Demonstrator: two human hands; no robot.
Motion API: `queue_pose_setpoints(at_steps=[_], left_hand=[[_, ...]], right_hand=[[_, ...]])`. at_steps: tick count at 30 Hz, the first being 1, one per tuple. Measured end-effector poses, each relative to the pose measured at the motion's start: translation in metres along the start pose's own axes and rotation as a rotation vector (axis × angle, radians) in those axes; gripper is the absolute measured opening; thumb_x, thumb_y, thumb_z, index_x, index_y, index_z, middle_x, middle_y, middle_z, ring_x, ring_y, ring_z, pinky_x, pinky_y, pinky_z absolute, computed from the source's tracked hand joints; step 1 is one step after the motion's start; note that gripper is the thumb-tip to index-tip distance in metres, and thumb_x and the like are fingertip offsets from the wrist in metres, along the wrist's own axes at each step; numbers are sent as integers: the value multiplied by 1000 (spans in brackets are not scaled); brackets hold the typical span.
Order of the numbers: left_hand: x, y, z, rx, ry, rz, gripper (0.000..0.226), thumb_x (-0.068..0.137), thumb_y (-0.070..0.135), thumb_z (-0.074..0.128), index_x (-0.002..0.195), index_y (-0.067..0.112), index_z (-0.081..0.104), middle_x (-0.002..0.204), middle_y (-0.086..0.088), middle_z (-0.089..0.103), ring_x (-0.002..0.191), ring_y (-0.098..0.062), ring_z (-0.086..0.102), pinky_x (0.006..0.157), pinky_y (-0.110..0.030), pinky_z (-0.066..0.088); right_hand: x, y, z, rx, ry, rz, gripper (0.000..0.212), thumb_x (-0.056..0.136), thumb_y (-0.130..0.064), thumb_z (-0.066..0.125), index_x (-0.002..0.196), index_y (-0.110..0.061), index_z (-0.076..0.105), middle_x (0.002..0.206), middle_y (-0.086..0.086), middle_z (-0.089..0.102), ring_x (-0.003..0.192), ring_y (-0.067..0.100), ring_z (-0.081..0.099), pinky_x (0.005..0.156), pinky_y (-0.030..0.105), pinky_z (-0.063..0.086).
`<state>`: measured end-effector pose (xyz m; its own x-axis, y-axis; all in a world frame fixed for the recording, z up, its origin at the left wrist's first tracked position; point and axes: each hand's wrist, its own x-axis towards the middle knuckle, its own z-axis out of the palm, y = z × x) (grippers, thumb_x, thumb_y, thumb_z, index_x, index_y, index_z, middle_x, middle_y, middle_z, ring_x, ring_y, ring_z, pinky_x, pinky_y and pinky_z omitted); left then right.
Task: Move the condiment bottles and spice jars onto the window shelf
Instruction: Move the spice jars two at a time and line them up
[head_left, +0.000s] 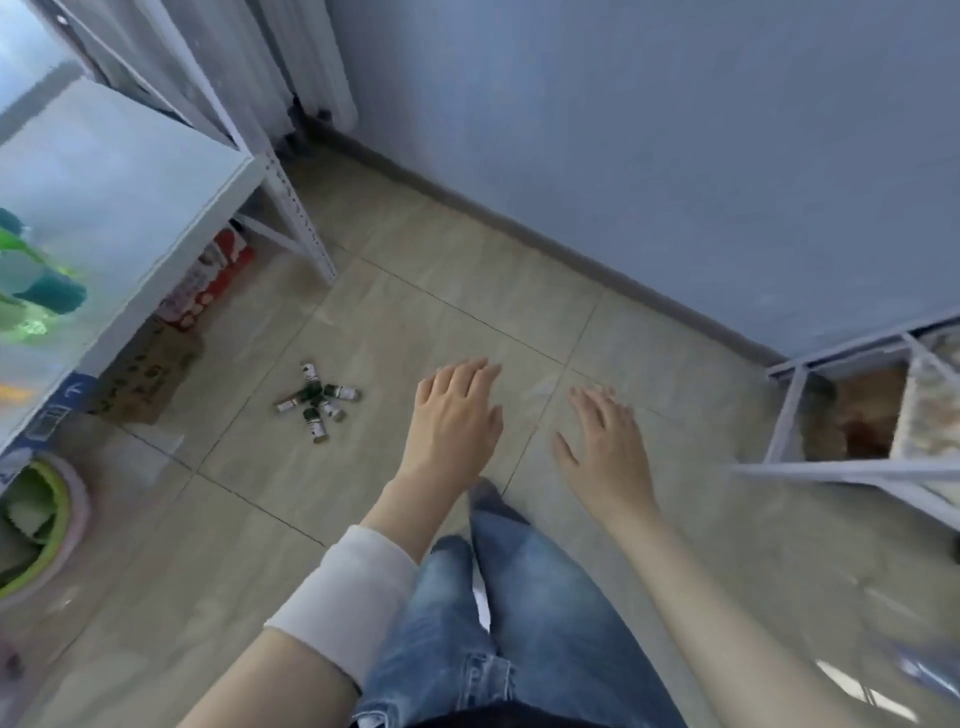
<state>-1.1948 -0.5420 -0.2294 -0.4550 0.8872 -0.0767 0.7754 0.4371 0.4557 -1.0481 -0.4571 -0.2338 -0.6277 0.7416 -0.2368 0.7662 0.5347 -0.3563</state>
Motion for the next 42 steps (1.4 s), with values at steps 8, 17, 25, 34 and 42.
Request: queue_pose_setpoints(at_steps=[8, 17, 25, 34, 42], left_hand=[[-60, 80, 48, -60, -197, 278, 46, 91, 21, 51, 135, 12, 43, 142, -6, 43, 132, -24, 37, 106, -34, 24], [-111, 203, 92, -41, -230, 506, 45, 91, 20, 51, 135, 10, 43, 141, -8, 44, 133, -25, 36, 108, -34, 22], [-154, 367, 156, -61, -177, 588, 44, 91, 22, 52, 134, 13, 44, 138, -4, 47, 129, -24, 41, 107, -34, 24], [-153, 534, 187, -111, -96, 790, 44, 87, 17, 57, 130, 12, 49, 135, -6, 50, 124, -26, 46, 103, -37, 31], [-93, 681, 193, -288, 38, 865, 41, 89, 21, 55, 129, 12, 49, 133, -6, 52, 124, -25, 46, 104, -33, 29]], right_hand=[[-123, 47, 2, 55, 76, 273, 53, 95, -33, 45, 144, -16, 31, 153, 7, 25, 145, 26, 11, 117, 40, 2], [-235, 141, -25, 156, 240, 493, 52, 96, -30, 46, 144, -16, 32, 154, 7, 24, 145, 26, 10, 118, 42, 4], [-338, 282, -84, 189, 478, 569, 49, 92, -24, 55, 136, -7, 45, 145, 14, 39, 141, 33, 22, 116, 47, 14], [-388, 404, -159, 210, 685, 625, 49, 89, -23, 58, 135, -9, 46, 144, 14, 42, 140, 33, 24, 111, 52, 29], [-368, 526, -284, 191, 879, 514, 48, 92, -28, 53, 136, -12, 44, 147, 7, 38, 141, 24, 23, 115, 40, 23]])
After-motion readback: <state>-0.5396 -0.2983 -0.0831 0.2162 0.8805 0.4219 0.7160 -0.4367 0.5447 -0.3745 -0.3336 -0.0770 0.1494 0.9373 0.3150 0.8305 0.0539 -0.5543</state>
